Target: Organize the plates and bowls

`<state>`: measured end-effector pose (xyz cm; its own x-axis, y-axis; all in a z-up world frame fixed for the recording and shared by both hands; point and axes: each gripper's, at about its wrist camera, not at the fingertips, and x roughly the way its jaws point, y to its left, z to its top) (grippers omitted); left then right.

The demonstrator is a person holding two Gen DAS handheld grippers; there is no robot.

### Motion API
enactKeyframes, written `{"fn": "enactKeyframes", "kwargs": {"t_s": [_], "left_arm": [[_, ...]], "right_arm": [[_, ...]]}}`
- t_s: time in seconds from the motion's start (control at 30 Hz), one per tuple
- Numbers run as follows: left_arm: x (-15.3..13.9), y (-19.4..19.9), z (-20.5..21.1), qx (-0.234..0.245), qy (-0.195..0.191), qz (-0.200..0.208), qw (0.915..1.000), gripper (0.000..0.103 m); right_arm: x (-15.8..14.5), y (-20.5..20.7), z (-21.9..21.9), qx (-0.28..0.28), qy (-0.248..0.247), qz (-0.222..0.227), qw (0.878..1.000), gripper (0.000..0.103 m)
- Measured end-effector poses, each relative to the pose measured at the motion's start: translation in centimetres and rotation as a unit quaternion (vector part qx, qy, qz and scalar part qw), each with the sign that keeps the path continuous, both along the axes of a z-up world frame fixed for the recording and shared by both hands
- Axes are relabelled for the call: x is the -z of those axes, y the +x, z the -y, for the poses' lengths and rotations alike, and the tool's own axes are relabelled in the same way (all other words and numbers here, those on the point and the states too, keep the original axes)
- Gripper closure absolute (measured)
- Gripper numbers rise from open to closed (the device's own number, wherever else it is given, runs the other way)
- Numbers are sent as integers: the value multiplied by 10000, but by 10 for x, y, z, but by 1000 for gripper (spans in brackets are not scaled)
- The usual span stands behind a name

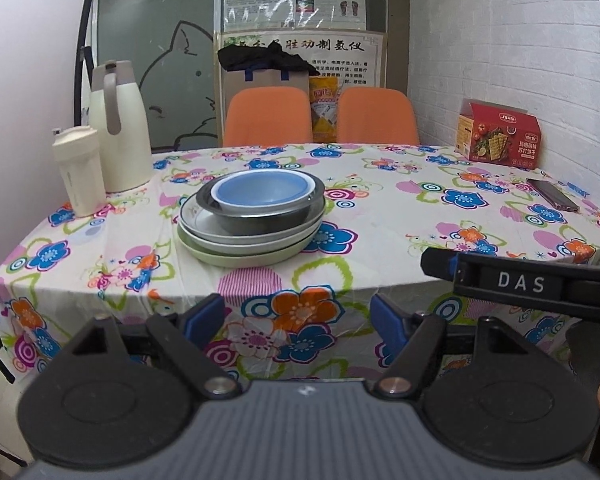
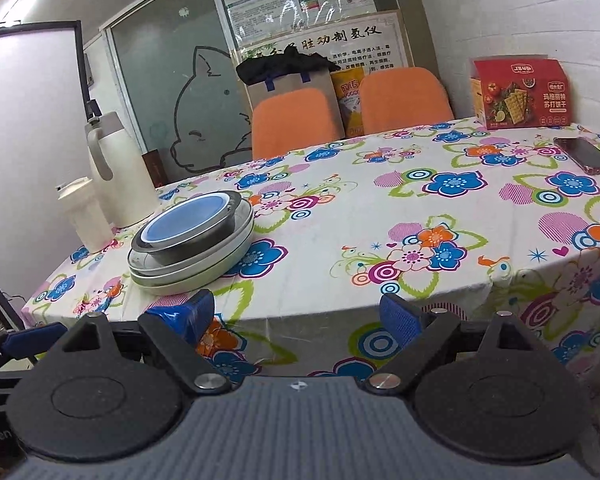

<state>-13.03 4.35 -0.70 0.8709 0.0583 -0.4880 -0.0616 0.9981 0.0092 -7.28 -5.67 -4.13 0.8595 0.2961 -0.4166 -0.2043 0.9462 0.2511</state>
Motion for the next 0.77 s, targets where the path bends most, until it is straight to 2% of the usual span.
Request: {"fn": "enactKeyframes", "kwargs": {"t_s": [0.77], "left_arm": [[-1,-4,-10,-9,-120,149,9998,30]], "right_arm": [[0,-2,-8,-137,-94,-5,9999,26]]}}
